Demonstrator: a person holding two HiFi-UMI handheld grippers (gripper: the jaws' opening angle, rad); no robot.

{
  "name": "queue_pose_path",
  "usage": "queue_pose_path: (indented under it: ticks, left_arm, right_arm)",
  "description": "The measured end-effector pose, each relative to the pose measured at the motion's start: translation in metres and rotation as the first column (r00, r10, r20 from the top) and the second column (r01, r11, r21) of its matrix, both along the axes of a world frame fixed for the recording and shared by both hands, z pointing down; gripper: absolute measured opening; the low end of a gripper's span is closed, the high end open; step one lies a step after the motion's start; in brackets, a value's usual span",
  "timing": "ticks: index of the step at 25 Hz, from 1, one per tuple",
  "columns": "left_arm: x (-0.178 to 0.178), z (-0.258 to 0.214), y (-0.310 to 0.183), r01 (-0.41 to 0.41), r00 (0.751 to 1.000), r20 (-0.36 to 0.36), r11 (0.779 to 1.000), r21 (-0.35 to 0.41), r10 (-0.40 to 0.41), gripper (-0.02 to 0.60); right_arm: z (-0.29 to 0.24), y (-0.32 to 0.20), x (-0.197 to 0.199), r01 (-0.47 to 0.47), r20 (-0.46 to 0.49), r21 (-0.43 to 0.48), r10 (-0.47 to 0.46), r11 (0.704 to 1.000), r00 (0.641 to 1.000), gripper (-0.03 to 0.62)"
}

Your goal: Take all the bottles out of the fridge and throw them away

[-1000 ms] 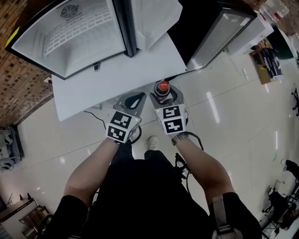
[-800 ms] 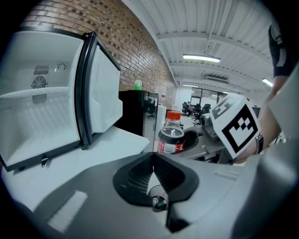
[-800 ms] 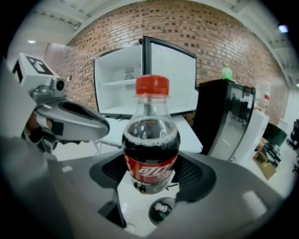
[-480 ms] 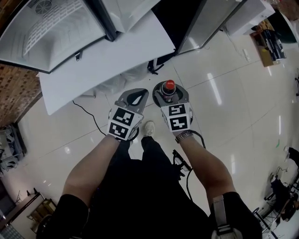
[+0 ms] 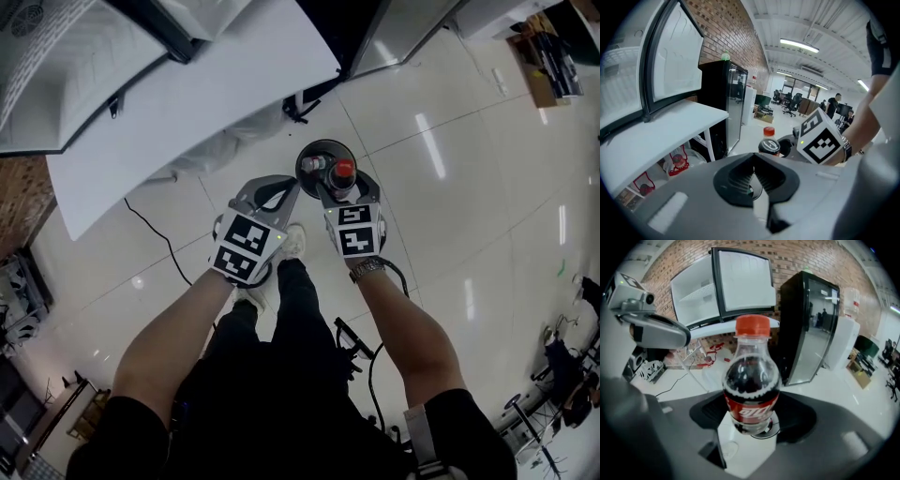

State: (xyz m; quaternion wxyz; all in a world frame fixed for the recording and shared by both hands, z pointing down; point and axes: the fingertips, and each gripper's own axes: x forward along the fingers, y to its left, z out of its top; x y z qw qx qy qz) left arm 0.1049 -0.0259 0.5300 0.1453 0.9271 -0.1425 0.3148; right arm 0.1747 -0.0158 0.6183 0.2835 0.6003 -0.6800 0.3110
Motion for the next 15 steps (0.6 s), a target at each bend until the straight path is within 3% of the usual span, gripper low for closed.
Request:
queue_pose_path:
  ticks: [15]
  left_arm:
    - [0.017,0.118,0.008,-0.088,0.991,0.088,0.992,-0.091,0.096,0.004]
  right_arm:
    - [0.178,0.012,0.016,0.006,-0.002,-0.221,-0.006,0.975,1.000,0.308]
